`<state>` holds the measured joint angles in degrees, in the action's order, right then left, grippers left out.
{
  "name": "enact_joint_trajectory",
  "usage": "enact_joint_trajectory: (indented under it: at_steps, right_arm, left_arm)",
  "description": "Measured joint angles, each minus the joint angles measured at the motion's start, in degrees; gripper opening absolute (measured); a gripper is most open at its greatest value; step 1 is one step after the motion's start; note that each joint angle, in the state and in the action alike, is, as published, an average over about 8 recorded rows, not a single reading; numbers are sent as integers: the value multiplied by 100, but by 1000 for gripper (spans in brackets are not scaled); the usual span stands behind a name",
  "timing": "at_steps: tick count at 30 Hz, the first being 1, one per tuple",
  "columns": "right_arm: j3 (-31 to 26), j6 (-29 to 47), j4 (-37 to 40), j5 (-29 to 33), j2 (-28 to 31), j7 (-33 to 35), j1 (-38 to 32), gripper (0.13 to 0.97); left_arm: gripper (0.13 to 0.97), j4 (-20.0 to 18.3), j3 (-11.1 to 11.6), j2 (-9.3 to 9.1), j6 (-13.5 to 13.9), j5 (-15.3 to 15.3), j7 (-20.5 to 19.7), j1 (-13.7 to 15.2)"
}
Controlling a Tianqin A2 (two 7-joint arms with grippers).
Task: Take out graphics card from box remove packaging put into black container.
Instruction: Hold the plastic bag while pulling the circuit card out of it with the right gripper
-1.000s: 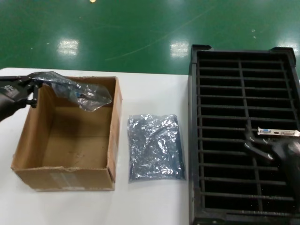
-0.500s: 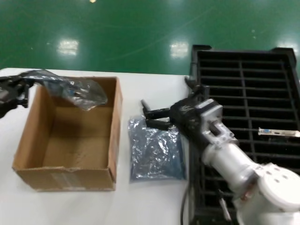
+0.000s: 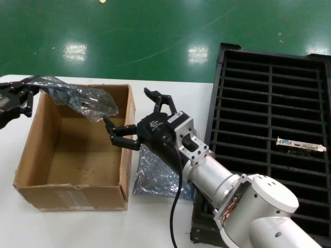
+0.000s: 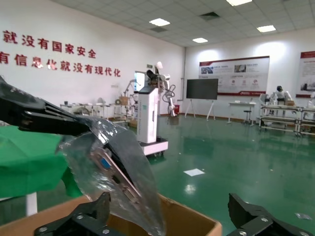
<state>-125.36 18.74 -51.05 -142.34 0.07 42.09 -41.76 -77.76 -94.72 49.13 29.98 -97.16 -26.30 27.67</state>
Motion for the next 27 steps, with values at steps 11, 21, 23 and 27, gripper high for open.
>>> enact_joint_trajectory:
  at_steps: [11,21,23,27]
  right_arm:
    - [-546,55,292,-1299,-7,859,-233,738]
    - [-818,124,470,-1525,-7,846,-371,515]
    - [-856,139,484,-1530,-7,825,-391,463]
    - [-922,169,505,-1536,-7,777,-421,360]
  left_arm:
    - [139,325,-138,12,63,-31,89,313]
    - [139,492,-315,-87,57,34,91,536]
    - [139,515,-349,-119,60,43,94,570]
    - [139,538,-419,-184,78,59,103,631]
